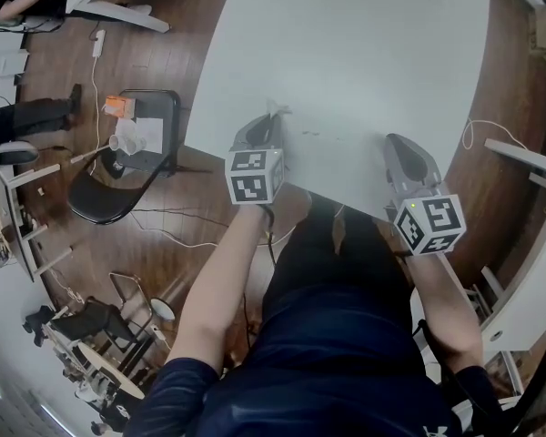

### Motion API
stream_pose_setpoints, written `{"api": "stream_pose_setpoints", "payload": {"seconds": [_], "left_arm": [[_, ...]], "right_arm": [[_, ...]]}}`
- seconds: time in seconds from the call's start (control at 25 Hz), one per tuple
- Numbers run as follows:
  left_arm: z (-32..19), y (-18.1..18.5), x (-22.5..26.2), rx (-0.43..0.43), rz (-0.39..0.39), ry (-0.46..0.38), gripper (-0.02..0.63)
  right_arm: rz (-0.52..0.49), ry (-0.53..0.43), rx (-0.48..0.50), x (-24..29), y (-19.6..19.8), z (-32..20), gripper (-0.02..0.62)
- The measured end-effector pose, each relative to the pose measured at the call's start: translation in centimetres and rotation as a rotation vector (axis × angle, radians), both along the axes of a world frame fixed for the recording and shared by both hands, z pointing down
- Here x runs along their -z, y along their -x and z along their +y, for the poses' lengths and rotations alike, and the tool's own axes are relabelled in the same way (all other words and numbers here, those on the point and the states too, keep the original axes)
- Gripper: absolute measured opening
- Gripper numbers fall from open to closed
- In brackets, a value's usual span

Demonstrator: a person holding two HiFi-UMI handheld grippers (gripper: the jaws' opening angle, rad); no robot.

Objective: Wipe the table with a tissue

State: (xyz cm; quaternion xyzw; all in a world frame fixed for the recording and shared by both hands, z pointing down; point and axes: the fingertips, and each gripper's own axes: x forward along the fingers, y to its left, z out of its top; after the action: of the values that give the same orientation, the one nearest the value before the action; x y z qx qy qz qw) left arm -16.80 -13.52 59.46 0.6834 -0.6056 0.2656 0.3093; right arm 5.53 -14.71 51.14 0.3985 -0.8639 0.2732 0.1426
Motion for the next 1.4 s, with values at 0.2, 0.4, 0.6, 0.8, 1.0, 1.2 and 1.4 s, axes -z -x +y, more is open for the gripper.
{"api": "stream_pose_setpoints", "payload": {"seconds": [0.2, 0.4, 0.6, 0.8, 1.0, 1.2, 1.4], "left_arm": [[0.3, -0.9, -0.9, -0.013, -0.011, 0.039, 0.015], [0.3, -0.9, -0.9, -0.010, -0.026, 0.055, 0.015], [0.6, -1.6, -0.8, -0.021, -0.046, 0.056, 0.015], [0.8, -3.2, -0.8, -0.031, -0.031, 0.059, 0.015], [0.9, -4.8, -0.9, -0.040, -0.034, 0.053, 0.015], [0.7, -5.5, -0.8, -0.042, -0.042, 0.048, 0.015], [0.7, -6.5, -0.9, -0.052, -0.045, 0.049, 0.015]], "right_arm": [[-0.027, -0.001, -0.028, 0.5, -0.7, -0.3, 0.003], [-0.051, 0.017, -0.051, 0.4, -1.5, -0.3, 0.003], [-0.066, 0.017, -0.056, 0.7, -1.9, 0.0, 0.003], [-0.075, 0.016, -0.054, 1.0, -2.4, 0.4, 0.003], [-0.079, 0.014, -0.053, 0.9, -3.3, 0.8, 0.003], [-0.082, 0.020, -0.056, 0.8, -3.6, 1.0, 0.003], [-0.085, 0.021, -0.061, 0.7, -4.4, 1.1, 0.003]]}}
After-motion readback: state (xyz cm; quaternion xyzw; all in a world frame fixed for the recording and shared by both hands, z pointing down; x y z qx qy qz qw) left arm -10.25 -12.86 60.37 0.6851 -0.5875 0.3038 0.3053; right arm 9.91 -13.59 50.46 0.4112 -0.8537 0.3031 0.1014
